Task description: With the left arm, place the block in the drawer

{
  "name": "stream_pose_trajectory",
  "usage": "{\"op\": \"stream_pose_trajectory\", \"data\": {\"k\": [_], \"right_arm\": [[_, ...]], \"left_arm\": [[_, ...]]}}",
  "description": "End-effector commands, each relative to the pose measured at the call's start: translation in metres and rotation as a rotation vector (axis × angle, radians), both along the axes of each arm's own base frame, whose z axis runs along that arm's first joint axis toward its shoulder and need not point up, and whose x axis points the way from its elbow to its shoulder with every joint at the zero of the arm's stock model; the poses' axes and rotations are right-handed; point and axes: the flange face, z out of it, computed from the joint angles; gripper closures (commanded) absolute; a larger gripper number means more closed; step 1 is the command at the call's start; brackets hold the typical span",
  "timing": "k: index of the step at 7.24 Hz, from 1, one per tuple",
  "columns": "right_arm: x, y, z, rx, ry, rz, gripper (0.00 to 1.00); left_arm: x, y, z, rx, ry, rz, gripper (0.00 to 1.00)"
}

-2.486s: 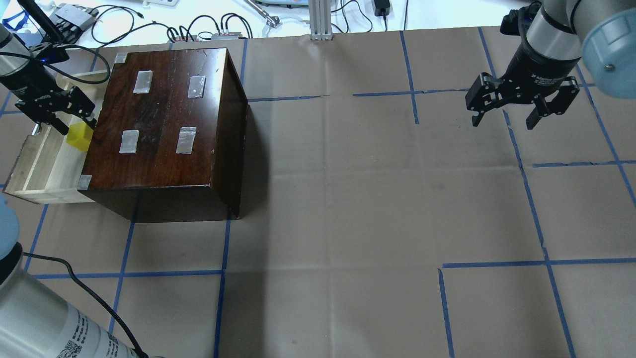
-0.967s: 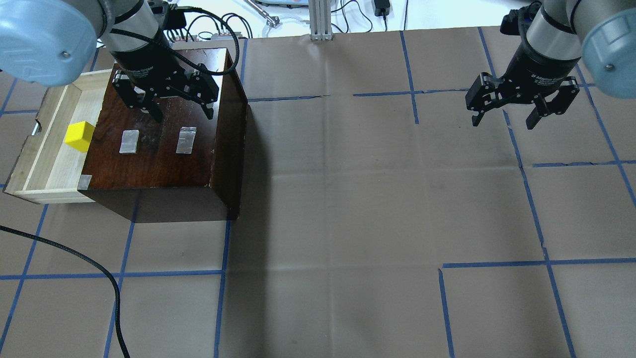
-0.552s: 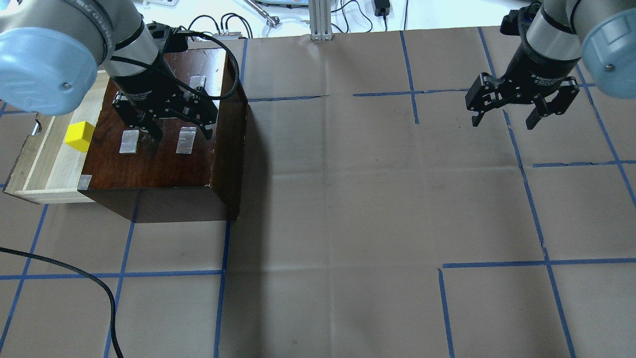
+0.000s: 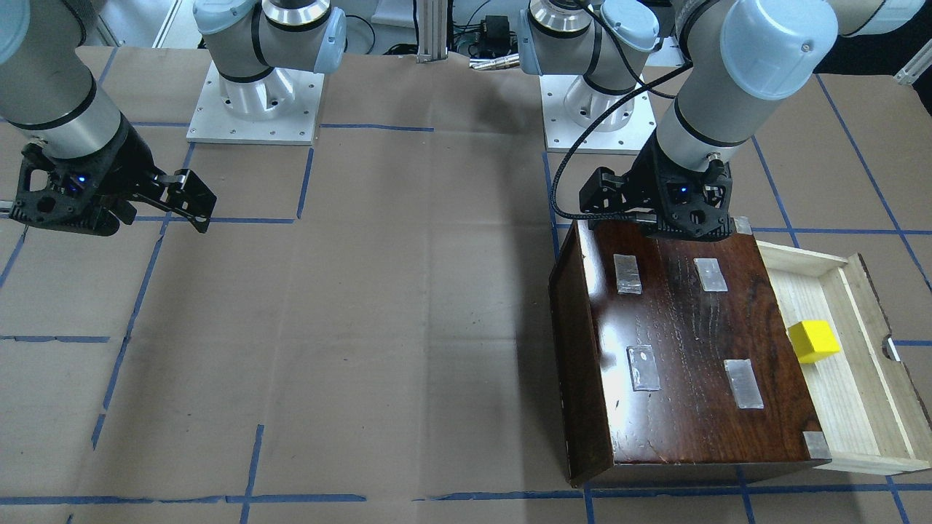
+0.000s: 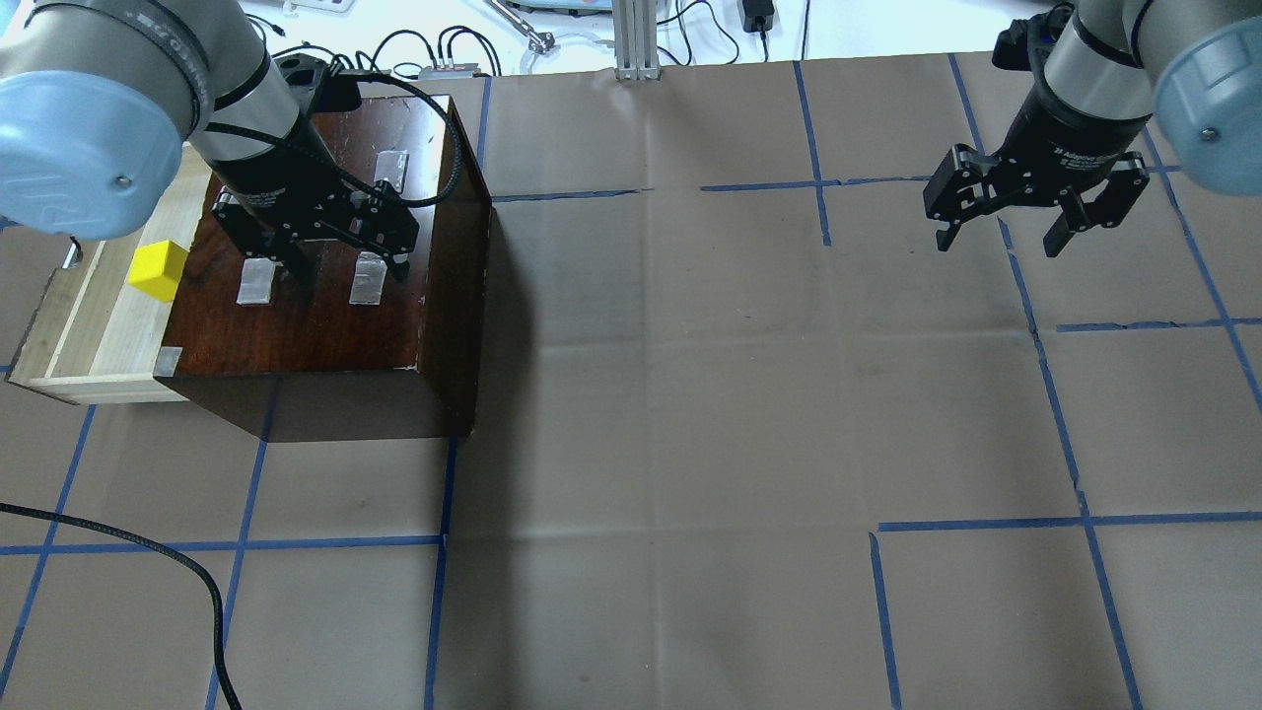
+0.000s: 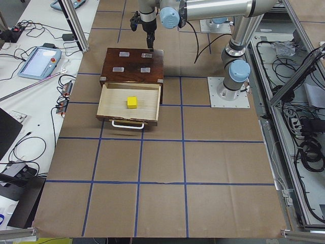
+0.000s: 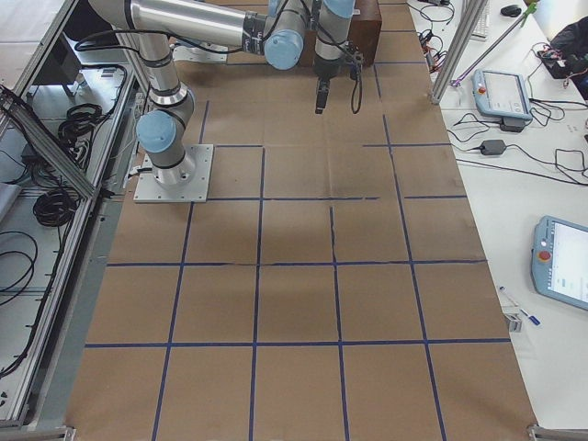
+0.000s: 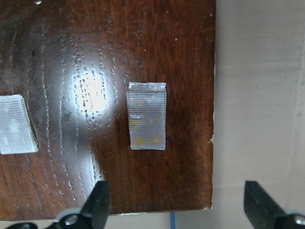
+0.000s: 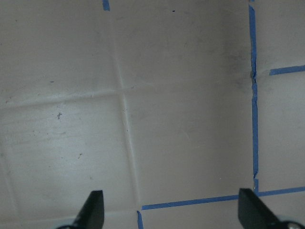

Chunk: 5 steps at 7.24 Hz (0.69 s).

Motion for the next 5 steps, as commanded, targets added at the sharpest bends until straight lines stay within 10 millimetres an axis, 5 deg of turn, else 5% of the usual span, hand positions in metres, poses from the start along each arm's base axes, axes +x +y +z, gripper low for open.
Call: {"op": "stream_pose_trajectory", "data": {"k": [1, 5], "right_arm": [[0.0000, 0.0001, 0.0001, 0.000, 0.000, 0.001, 0.00], [0.0000, 0.0001, 0.0001, 0.000, 0.000, 0.001, 0.00]], "left_arm": [[0.0001, 0.0006, 0.0017, -0.005, 0.000, -0.002, 0.01], [-0.0035, 0.0050, 0.0086, -0.018, 0.010, -0.010, 0.01]]}}
